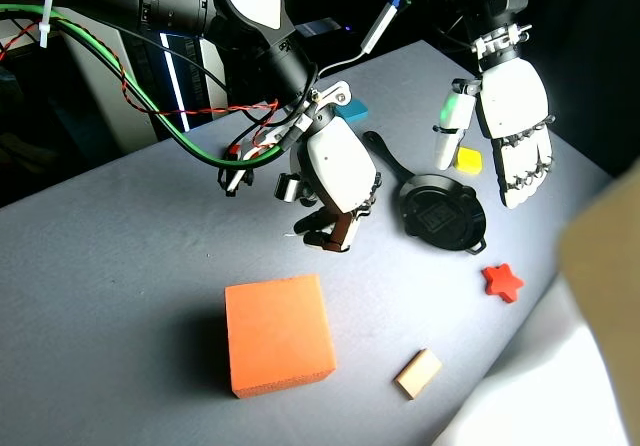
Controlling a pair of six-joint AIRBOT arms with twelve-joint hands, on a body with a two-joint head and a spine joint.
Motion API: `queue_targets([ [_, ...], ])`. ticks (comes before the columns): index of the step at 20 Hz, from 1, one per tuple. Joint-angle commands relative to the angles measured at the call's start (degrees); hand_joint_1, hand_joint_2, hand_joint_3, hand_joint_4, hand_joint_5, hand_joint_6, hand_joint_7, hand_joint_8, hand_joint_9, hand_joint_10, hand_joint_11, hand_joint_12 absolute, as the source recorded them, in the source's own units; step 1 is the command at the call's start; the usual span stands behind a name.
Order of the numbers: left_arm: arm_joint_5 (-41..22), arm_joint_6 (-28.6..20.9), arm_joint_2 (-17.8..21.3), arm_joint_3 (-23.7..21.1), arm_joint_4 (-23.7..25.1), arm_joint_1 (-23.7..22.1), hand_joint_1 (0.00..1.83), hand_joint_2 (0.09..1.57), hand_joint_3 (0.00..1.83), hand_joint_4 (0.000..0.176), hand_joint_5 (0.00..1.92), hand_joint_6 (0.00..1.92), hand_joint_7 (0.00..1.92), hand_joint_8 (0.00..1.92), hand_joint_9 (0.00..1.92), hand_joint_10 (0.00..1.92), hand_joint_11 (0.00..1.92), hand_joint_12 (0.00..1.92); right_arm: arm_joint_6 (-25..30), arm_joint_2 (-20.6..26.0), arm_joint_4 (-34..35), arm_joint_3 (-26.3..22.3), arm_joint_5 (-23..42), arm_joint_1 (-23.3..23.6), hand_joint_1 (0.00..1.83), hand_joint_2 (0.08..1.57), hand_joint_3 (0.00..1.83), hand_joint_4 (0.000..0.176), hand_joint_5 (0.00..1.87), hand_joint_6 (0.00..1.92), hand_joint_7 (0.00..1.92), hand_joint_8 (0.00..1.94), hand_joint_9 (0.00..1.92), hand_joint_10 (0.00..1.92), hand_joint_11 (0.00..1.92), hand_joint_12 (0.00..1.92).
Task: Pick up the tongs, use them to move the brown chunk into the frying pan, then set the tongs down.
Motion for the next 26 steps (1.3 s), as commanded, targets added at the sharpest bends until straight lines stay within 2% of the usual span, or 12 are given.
queue_targets([
  [1,0.3,0.2,0.2,0.5,2.1,-0.4,0.00,1.20,0.00,0.000,0.07,0.00,0.12,0.00,0.13,0.00,0.00,0.48,0.2,0.3,-4.3,-0.1,1.4,1.3,1.11,1.12,0.00,0.000,0.98,0.99,1.44,0.05,1.44,0.12,0.85,1.25],
  [3,0.3,0.2,0.2,0.5,2.1,-0.4,0.00,1.19,0.00,0.000,0.06,0.00,0.13,0.00,0.13,0.00,0.00,0.50,0.7,0.2,-4.3,0.6,2.7,2.6,1.12,1.12,0.00,0.000,0.98,0.99,1.45,0.04,1.45,0.13,0.84,1.27],
  [6,0.3,0.2,0.2,0.5,2.1,-0.4,0.00,1.20,0.00,0.000,0.08,0.00,0.14,0.00,0.13,0.00,0.00,0.50,3.1,-0.8,-6.5,4.1,8.2,4.1,1.14,1.12,0.00,0.000,0.98,0.98,1.45,0.04,1.44,0.14,0.84,1.28],
  [12,0.4,0.2,-0.2,0.6,2.1,-0.5,0.00,1.19,0.00,0.000,0.07,0.00,0.13,0.00,0.14,0.00,0.00,0.56,5.1,-7.7,-8.0,16.7,13.5,4.1,1.14,1.11,0.00,0.000,1.00,0.96,1.45,0.03,1.43,0.14,0.83,1.27],
  [14,0.5,0.2,-0.3,0.6,2.1,-0.6,0.00,1.20,0.00,0.000,0.05,0.00,0.11,0.00,0.12,0.00,0.00,0.50,6.5,-9.1,-8.0,19.4,16.9,2.9,1.14,1.12,0.00,0.000,0.99,0.98,1.45,0.02,1.42,0.14,0.82,1.27],
  [15,0.5,0.2,-0.3,0.6,2.1,-0.6,0.00,1.19,0.00,0.000,0.10,0.02,0.14,0.01,0.15,0.01,0.00,0.59,6.6,-9.2,-8.0,19.4,17.3,2.8,1.14,1.12,0.00,0.000,0.99,0.98,1.45,0.02,1.42,0.14,0.82,1.27],
  [19,0.5,0.2,-0.3,0.7,2.1,-0.7,0.00,1.20,0.00,0.000,0.08,0.00,0.14,0.00,0.15,0.01,0.00,0.62,7.0,-10.2,-8.1,20.3,18.2,2.1,1.14,1.12,0.00,0.000,0.99,0.97,1.45,0.01,1.42,0.16,0.83,1.30],
  [23,0.4,0.2,-0.7,1.7,2.2,-0.7,0.00,1.20,0.00,0.000,0.08,0.00,0.12,0.00,0.13,0.00,0.00,0.52,7.8,-11.2,-9.4,22.3,18.9,2.1,1.14,1.14,0.00,0.000,0.94,1.05,1.40,0.00,1.37,0.17,0.79,1.30],
  [26,-0.5,0.2,-2.5,5.9,3.3,-0.5,0.00,1.21,0.00,0.000,0.06,0.00,0.13,0.00,0.14,0.00,0.00,0.55,7.9,-11.2,-10.0,22.3,19.1,1.9,1.14,1.15,0.00,0.000,0.93,1.06,1.35,0.00,1.31,0.14,0.75,1.28],
])
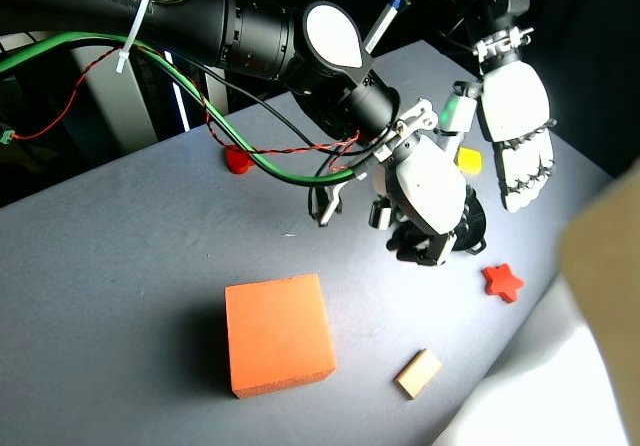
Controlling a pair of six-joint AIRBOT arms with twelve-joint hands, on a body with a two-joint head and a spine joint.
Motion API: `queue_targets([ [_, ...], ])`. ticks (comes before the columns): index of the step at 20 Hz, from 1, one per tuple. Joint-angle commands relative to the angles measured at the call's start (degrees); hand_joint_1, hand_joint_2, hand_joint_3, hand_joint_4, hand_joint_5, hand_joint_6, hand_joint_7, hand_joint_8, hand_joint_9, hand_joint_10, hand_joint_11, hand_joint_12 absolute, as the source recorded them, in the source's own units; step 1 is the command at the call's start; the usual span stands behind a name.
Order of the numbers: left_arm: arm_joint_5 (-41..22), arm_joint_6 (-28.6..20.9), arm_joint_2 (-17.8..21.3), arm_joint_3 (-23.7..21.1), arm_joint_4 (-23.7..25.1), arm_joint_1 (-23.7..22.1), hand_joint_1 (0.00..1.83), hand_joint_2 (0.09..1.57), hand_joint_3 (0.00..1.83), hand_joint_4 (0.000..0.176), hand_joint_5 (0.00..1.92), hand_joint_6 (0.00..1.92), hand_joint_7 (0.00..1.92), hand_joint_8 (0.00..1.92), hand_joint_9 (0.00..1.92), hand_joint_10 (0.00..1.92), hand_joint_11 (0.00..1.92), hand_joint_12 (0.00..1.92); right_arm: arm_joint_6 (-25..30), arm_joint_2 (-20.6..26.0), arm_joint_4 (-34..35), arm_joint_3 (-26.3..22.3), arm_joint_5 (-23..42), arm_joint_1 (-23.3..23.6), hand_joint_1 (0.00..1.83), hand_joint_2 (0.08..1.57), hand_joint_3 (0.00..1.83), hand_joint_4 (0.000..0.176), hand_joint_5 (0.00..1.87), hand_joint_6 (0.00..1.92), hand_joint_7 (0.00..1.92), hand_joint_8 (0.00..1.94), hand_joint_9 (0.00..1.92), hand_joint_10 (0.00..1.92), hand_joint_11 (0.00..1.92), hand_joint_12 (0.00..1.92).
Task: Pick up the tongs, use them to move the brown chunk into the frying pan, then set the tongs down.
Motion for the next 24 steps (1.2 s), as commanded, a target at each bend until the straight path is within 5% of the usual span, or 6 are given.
queue_targets([
  [1,-0.8,0.1,0.2,1.4,2.6,-0.3,0.00,1.21,0.00,0.000,0.06,0.00,0.13,0.00,0.13,0.00,0.00,0.52,0.2,0.1,-3.6,-0.1,1.8,0.2,1.13,1.15,0.00,0.000,0.92,1.08,1.33,0.00,1.29,0.13,0.75,1.26],
  [10,-0.9,0.1,-2.1,9.9,1.4,-0.9,0.00,1.21,0.00,0.000,0.08,0.00,0.12,0.00,0.12,0.00,0.00,0.48,0.2,0.6,-4.2,-0.1,1.2,-1.1,1.11,1.20,0.00,0.000,0.81,1.23,1.15,0.00,1.14,0.04,0.56,1.23],
  [11,-0.9,0.1,-2.2,10.4,1.4,-1.1,0.00,1.20,0.00,0.000,0.08,0.00,0.13,0.00,0.13,0.00,0.00,0.53,0.2,0.6,-4.2,-0.1,1.2,-1.1,1.05,1.16,0.00,0.000,0.74,0.66,1.11,0.00,1.08,0.02,0.51,1.22],
  [13,-0.8,0.1,-2.2,10.8,1.4,-1.4,0.00,1.20,0.00,0.000,0.07,0.00,0.14,0.00,0.15,0.01,0.00,0.59,0.2,0.7,-4.2,-0.1,0.6,-1.1,0.99,1.15,0.00,0.000,0.79,0.19,1.04,0.00,1.01,0.00,0.43,1.25],
  [24,-0.3,1.5,-0.9,7.1,0.6,-2.0,0.00,1.21,0.00,0.000,0.06,0.00,0.13,0.00,0.13,0.00,0.00,0.49,-2.2,12.8,-4.2,-14.1,-3.7,0.4,1.02,1.14,0.00,0.000,0.88,0.04,1.05,0.01,1.02,0.01,0.44,1.25],
])
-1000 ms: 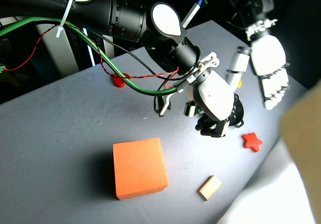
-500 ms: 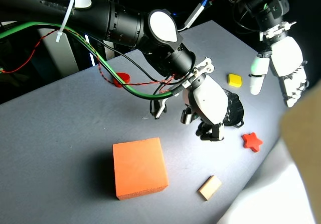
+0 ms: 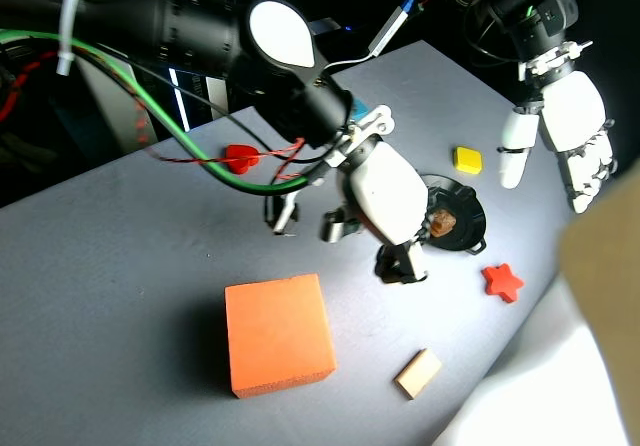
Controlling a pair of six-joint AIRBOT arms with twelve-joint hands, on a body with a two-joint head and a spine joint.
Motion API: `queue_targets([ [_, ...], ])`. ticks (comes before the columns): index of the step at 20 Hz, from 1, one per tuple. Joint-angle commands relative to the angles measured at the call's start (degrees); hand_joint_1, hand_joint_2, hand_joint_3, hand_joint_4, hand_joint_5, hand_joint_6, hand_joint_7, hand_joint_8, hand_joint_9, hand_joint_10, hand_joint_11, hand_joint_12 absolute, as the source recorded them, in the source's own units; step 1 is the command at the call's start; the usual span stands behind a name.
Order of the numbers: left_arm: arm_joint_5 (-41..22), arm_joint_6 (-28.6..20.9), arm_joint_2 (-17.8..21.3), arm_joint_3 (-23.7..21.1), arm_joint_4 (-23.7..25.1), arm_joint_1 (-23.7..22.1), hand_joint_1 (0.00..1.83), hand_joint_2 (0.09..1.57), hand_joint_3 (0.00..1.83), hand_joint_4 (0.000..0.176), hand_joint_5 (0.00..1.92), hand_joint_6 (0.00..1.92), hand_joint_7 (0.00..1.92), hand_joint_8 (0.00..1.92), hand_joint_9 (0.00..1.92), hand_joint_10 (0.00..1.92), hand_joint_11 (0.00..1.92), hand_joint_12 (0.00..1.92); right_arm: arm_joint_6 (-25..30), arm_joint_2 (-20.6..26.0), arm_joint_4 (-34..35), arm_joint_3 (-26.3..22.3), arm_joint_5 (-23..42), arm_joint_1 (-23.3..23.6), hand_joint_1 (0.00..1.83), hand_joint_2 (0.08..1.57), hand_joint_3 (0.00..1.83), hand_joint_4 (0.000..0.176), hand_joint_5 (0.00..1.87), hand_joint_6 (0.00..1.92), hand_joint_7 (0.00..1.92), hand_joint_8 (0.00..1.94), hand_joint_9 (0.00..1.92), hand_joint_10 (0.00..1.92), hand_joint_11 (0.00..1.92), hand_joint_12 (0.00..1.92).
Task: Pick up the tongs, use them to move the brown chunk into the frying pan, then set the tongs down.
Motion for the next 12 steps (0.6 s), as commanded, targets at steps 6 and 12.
queue_targets([
  [6,2.4,2.3,3.9,-6.8,2.2,-2.1,0.00,1.20,0.00,0.000,0.06,0.00,0.13,0.00,0.13,0.01,0.00,0.49,-2.7,8.7,-3.8,-9.4,7.7,0.0,1.05,1.13,0.00,0.000,0.89,0.03,1.06,0.01,1.04,0.01,0.48,1.23],
  [12,3.8,3.0,6.0,-11.8,2.2,-2.7,0.00,1.20,0.00,0.000,0.08,0.01,0.15,0.01,0.15,0.01,0.00,0.55,-1.2,13.8,-8.3,-12.3,17.2,-6.2,1.02,1.15,0.00,0.000,0.88,0.01,1.04,0.00,1.03,0.01,0.46,1.24],
])
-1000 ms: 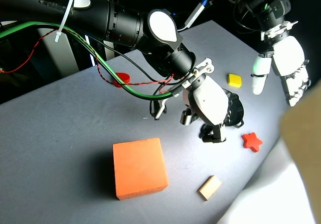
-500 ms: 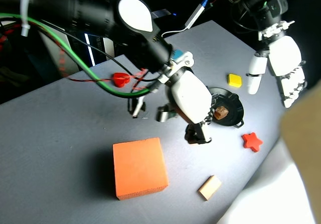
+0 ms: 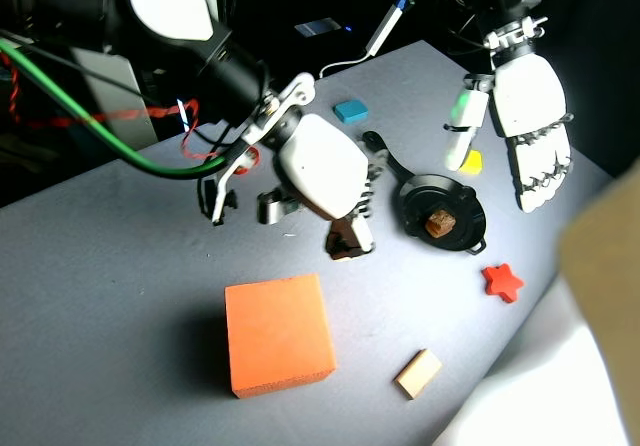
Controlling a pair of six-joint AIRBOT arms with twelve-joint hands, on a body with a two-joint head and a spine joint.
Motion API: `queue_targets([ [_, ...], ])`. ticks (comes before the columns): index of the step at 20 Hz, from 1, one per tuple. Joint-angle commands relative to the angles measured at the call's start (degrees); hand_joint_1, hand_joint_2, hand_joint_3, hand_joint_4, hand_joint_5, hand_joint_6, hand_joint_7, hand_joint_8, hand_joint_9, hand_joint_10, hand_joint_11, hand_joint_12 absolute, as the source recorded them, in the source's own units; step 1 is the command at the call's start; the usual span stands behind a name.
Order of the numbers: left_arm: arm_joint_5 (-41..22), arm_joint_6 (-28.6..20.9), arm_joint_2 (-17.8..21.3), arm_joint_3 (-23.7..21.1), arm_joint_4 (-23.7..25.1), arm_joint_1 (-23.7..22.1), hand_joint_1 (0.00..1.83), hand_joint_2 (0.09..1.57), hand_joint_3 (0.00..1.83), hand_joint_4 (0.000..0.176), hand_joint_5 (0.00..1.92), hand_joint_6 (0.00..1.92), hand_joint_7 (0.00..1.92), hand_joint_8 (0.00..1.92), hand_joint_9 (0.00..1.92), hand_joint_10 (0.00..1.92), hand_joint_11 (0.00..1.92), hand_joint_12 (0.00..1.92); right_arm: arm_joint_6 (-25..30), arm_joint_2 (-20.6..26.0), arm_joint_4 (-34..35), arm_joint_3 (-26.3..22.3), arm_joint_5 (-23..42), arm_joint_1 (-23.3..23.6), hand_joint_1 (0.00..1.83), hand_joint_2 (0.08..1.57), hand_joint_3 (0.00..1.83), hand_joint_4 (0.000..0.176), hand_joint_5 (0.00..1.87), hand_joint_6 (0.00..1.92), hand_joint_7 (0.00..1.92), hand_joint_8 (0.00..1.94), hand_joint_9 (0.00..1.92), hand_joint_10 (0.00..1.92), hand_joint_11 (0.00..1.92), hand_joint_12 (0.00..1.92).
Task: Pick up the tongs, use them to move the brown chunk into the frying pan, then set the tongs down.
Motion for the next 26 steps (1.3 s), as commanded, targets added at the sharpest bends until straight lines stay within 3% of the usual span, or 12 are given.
queue_targets([
  [1,1.0,0.2,0.9,-0.2,2.2,-0.7,0.00,1.19,0.00,0.000,0.07,0.00,0.15,0.00,0.14,0.00,0.00,0.48,2.5,0.3,-6.5,-0.5,3.4,-0.3,1.02,1.14,0.00,0.000,0.88,0.01,1.05,0.00,1.04,0.01,0.46,1.25],
  [4,1.4,0.5,1.2,-1.3,2.2,-0.4,0.00,1.19,0.00,0.000,0.08,0.01,0.15,0.00,0.15,0.01,0.00,0.56,12.2,0.1,-22.3,-0.4,3.0,-4.8,1.02,1.13,0.00,0.000,0.85,0.00,1.02,0.00,1.01,0.00,0.42,1.27],
  [8,1.4,0.6,1.3,-1.7,2.2,-0.2,0.00,1.19,0.00,0.000,0.06,0.00,0.13,0.00,0.14,0.00,0.00,0.56,15.3,-0.1,-23.4,-0.5,2.2,-7.1,0.97,1.10,0.00,0.000,0.81,0.00,0.97,0.00,0.95,0.00,0.34,1.30],
  [15,1.6,0.6,1.3,-1.9,2.2,-0.2,0.00,1.19,0.00,0.000,0.13,0.01,0.12,0.00,0.13,0.00,0.00,0.53,17.0,0.1,-23.4,-0.6,-0.3,-9.1,0.76,1.08,0.00,0.000,0.43,0.00,0.56,0.00,0.54,0.00,0.00,1.22],
  [16,1.6,0.6,1.3,-1.9,2.2,-0.2,0.00,1.19,0.00,0.000,0.09,0.00,0.08,0.00,0.09,0.00,0.00,0.43,17.0,0.1,-23.4,-0.6,-0.3,-9.4,0.68,1.09,0.00,0.000,0.31,0.00,0.42,0.00,0.43,0.00,0.00,1.08],
  [20,1.6,0.7,1.3,-2.1,2.2,-0.2,0.00,1.21,0.01,0.000,0.10,0.00,0.13,0.01,0.12,0.01,0.00,0.51,16.4,1.0,-23.4,-1.8,-1.2,-10.6,0.61,1.00,0.00,0.000,0.04,0.00,0.15,0.00,0.16,0.00,0.00,0.59],
  [26,0.9,1.3,1.3,-3.1,2.2,-0.5,0.00,1.23,0.00,0.000,0.09,0.00,0.17,0.01,0.18,0.01,0.00,0.67,14.9,4.3,-23.4,-5.7,-2.9,-11.6,0.57,0.87,0.00,0.000,0.00,0.00,0.00,0.00,0.01,0.00,0.00,0.05],
])
